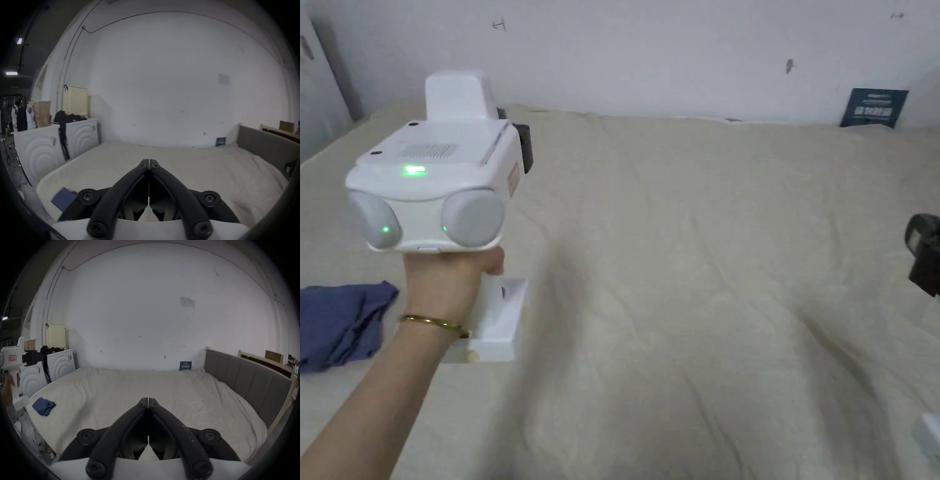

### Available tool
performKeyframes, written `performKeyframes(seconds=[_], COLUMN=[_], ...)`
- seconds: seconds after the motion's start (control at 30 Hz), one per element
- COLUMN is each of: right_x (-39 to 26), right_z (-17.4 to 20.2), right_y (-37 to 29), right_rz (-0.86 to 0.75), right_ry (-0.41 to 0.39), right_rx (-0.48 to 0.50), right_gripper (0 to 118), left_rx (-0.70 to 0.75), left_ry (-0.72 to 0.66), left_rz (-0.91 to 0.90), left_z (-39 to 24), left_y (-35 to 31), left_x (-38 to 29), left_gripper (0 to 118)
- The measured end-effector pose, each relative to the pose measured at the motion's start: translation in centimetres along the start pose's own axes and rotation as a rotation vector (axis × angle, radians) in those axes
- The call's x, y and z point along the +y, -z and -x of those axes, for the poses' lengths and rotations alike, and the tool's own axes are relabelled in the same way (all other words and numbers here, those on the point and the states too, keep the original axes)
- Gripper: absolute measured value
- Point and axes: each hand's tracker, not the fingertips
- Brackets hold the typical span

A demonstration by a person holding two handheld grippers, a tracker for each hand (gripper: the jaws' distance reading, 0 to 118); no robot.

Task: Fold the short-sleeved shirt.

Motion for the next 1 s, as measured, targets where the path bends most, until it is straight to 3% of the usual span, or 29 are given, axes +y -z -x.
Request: performKeyframes(seconds=[0.33, 0.47, 0.87, 0.9, 0.93, 0.97, 1.0], right_x=[-1.9, -3.7, -6.3, -6.2, -6.2, -6.0, -5.9], right_z=[0.6, 1.2, 1.0, 1.0, 0.9, 0.9, 0.8], right_y=[-2.7, -3.2, -3.9, -3.9, -3.8, -3.8, -3.8], right_rz=[-0.038, -0.022, 0.042, 0.042, 0.042, 0.043, 0.044], right_ry=[-0.002, -0.018, 0.048, 0.048, 0.048, 0.046, 0.047], right_rx=[-0.041, -0.043, -0.034, -0.035, -0.038, -0.041, -0.046], right_gripper=[2, 2, 2, 2, 4, 16, 37], left_rx=[-0.073, -0.086, -0.076, -0.076, -0.078, -0.078, -0.077], left_ry=[0.062, 0.098, 0.107, 0.112, 0.112, 0.11, 0.103], left_rz=[0.043, 0.078, 0.127, 0.131, 0.132, 0.132, 0.133], left_z=[-6.4, -7.1, -6.7, -6.7, -6.8, -6.8, -6.8], left_y=[-4.1, -5.4, -7.3, -7.3, -7.3, -7.4, -7.3], left_x=[-7.2, -9.6, -12.0, -12.0, -11.9, -11.8, -11.6], left_gripper=[0, 0, 2, 9, 24, 56, 76])
